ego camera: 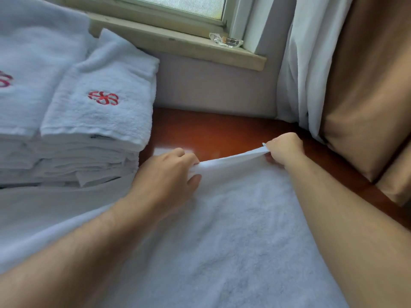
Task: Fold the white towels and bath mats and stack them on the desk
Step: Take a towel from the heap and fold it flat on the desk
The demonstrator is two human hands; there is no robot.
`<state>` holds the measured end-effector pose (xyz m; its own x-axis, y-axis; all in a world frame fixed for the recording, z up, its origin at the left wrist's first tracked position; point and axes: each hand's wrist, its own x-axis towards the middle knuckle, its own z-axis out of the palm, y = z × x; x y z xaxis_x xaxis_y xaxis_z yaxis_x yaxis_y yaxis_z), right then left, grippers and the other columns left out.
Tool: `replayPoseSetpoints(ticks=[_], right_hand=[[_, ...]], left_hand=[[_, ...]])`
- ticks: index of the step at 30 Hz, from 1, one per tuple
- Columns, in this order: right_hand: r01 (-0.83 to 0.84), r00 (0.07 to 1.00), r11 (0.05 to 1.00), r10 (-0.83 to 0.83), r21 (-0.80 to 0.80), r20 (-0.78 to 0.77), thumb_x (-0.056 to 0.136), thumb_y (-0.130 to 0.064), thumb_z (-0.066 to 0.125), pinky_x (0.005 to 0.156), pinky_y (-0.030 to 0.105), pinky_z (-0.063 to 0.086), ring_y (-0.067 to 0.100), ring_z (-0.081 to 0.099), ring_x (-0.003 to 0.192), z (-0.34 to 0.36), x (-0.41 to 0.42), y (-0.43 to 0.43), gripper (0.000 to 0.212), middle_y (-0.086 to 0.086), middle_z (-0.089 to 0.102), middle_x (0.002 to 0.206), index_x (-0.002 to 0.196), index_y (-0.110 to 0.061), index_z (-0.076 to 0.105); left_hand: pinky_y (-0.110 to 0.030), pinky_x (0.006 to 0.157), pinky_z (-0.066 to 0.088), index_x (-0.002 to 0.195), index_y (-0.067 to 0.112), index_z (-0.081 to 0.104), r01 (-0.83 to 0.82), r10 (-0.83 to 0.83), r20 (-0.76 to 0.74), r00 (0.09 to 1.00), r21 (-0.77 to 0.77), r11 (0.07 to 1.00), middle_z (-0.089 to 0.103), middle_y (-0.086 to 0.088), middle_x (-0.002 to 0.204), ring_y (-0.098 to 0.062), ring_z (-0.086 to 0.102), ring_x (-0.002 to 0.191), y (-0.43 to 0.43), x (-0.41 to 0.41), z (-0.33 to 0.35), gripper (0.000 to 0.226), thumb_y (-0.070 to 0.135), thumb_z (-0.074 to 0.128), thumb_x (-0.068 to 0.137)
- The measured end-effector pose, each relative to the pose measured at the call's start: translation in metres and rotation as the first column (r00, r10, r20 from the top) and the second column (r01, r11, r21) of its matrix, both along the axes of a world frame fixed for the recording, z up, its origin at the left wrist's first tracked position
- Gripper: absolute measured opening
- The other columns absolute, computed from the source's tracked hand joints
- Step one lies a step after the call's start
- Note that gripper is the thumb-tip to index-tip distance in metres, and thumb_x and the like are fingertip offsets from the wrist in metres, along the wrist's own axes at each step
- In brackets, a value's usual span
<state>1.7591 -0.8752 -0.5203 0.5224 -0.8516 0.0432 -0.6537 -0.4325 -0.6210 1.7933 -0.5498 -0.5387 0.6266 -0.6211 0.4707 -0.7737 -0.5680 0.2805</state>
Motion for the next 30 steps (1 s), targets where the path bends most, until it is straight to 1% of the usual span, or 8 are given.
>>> replayPoseSetpoints(ticks=[3,5,9,13,17,21,26,30], right_hand=[[0.005,0.969,0.970,-0.065,-0.242,-0.238,0.090,-0.026,0.067,0.064,0.029,0.041,0.035,0.065,0.087,0.022,-0.001,0.007,0.022,0.018,0.072,0.098,0.083,-0.005,0.064],[-0.044,0.930,0.982,-0.026,-0.182,-0.368,0.094,-0.035,0.063,0.057,0.027,0.043,0.028,0.063,0.064,0.025,-0.002,0.016,0.035,0.013,0.073,0.078,0.075,-0.005,0.063],[0.010,0.886,0.997,0.025,0.072,-0.463,0.096,-0.054,0.056,0.048,0.022,0.044,0.018,0.056,0.051,0.015,-0.008,0.030,0.050,0.007,0.065,0.074,0.104,-0.005,0.064],[0.106,0.956,0.974,-0.045,0.199,-0.289,0.106,-0.016,0.043,0.043,0.021,0.040,0.012,0.051,0.034,0.009,-0.002,0.030,0.030,0.002,0.057,0.047,0.126,-0.001,0.060],[0.198,0.979,0.951,-0.205,0.237,0.005,0.102,-0.038,0.040,0.038,0.018,0.038,0.017,0.053,0.033,-0.001,-0.007,0.008,0.040,0.010,0.065,0.069,0.104,-0.006,0.063],[0.233,0.875,0.872,-0.381,0.430,0.300,0.089,-0.024,0.043,0.032,0.017,0.039,0.013,0.055,0.032,-0.015,-0.024,-0.006,0.036,0.010,0.069,0.060,0.087,-0.001,0.071],[0.090,0.989,0.943,-0.123,0.319,0.085,0.071,-0.084,0.052,0.041,0.023,0.049,0.019,0.066,0.042,-0.001,-0.017,-0.003,0.083,0.010,0.070,0.056,0.082,-0.004,0.069],[-0.080,0.926,0.950,0.183,0.303,-0.329,0.070,-0.075,0.067,0.052,0.029,0.051,0.022,0.054,0.043,0.031,0.001,0.016,0.068,0.008,0.058,0.058,0.092,-0.011,0.063]], left_hand=[[-0.029,0.060,0.034,0.109,0.032,0.066,-0.027,0.027,0.002,1.000,-0.012,1.000,0.061,0.008,0.097,-0.022,0.063,0.092,0.005,-0.005,0.007,0.023,0.043,0.057,0.091],[-0.029,0.058,0.033,0.105,0.031,0.067,-0.046,0.046,0.005,0.999,-0.015,0.999,0.062,0.008,0.094,-0.020,0.062,0.089,0.006,-0.011,0.008,0.020,0.041,0.056,0.091],[-0.032,0.062,0.043,0.104,0.030,0.064,-0.044,0.043,-0.070,0.997,-0.010,0.999,0.060,0.008,0.093,-0.022,0.061,0.088,0.005,-0.017,-0.003,0.021,0.043,0.052,0.093],[-0.036,0.067,0.048,0.096,0.027,0.059,0.004,-0.005,-0.122,0.993,-0.010,1.000,0.058,0.008,0.088,-0.021,0.059,0.086,0.008,-0.016,-0.018,0.022,0.045,0.047,0.094],[-0.033,0.055,0.040,0.090,0.026,0.061,0.047,-0.057,-0.082,0.995,-0.112,0.993,0.052,0.010,0.075,-0.021,0.055,0.073,0.010,-0.014,-0.017,0.020,0.044,0.054,0.094],[-0.032,0.051,0.037,0.090,0.027,0.065,0.051,-0.062,-0.067,0.996,-0.159,0.986,0.053,0.010,0.072,-0.021,0.054,0.069,0.009,-0.014,-0.010,0.023,0.045,0.052,0.091],[-0.032,0.054,0.044,0.090,0.026,0.069,0.101,-0.106,-0.045,0.993,-0.108,0.989,0.059,0.005,0.075,-0.024,0.058,0.068,0.008,-0.022,-0.010,0.017,0.041,0.061,0.092],[-0.031,0.052,0.043,0.085,0.025,0.067,0.136,-0.137,-0.017,0.990,-0.062,0.989,0.053,0.005,0.069,-0.025,0.057,0.065,0.008,-0.028,-0.011,0.016,0.038,0.060,0.090]])
